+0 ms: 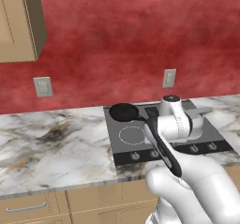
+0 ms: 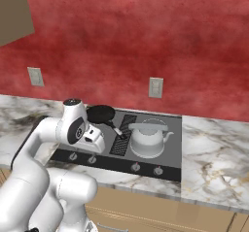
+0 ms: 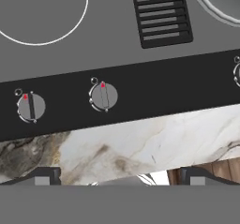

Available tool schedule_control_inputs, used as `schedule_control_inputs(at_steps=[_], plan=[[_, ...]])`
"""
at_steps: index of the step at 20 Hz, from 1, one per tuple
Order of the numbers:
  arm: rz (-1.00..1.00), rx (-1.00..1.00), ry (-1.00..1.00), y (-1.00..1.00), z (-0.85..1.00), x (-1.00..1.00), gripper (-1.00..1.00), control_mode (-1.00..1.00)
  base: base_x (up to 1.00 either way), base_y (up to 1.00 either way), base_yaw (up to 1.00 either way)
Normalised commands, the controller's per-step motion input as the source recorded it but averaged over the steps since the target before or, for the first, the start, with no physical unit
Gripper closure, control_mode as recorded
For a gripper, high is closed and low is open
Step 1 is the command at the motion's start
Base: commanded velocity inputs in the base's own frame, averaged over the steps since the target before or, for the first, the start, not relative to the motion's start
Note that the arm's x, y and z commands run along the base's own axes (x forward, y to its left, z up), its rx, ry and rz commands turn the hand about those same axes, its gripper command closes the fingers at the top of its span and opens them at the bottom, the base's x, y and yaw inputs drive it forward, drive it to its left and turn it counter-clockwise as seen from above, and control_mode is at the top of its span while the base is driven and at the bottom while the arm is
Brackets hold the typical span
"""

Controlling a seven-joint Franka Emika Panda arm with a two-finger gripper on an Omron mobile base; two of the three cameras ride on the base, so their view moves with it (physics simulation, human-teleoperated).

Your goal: Pick the pan from the cabinet and place it on the stove. Then turn on the stove burner for the pan.

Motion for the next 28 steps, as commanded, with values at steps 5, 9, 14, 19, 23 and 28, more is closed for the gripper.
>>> schedule_control_inputs(at_steps=[5,9,14,19,23,28], plan=[[0.0,0.0,0.02,0.0,-0.07,0.1,-1.0,-1.0,0.0,0.0,0.0],[0.0,0.0,0.04,0.0,-0.04,0.12,-1.0,-1.0,0.0,0.0,0.0],[0.0,0.0,0.07,0.02,-0.07,0.09,-1.0,-1.0,0.0,0.0,0.0],[0.0,0.0,0.07,0.06,-0.13,0.11,-1.0,-1.0,0.0,0.0,0.0],[0.0,0.0,0.06,0.02,-0.16,0.15,-1.0,-1.0,0.0,0.0,0.0],[0.0,0.0,0.04,0.0,-0.16,0.16,-1.0,-1.0,0.0,0.0,0.0]])
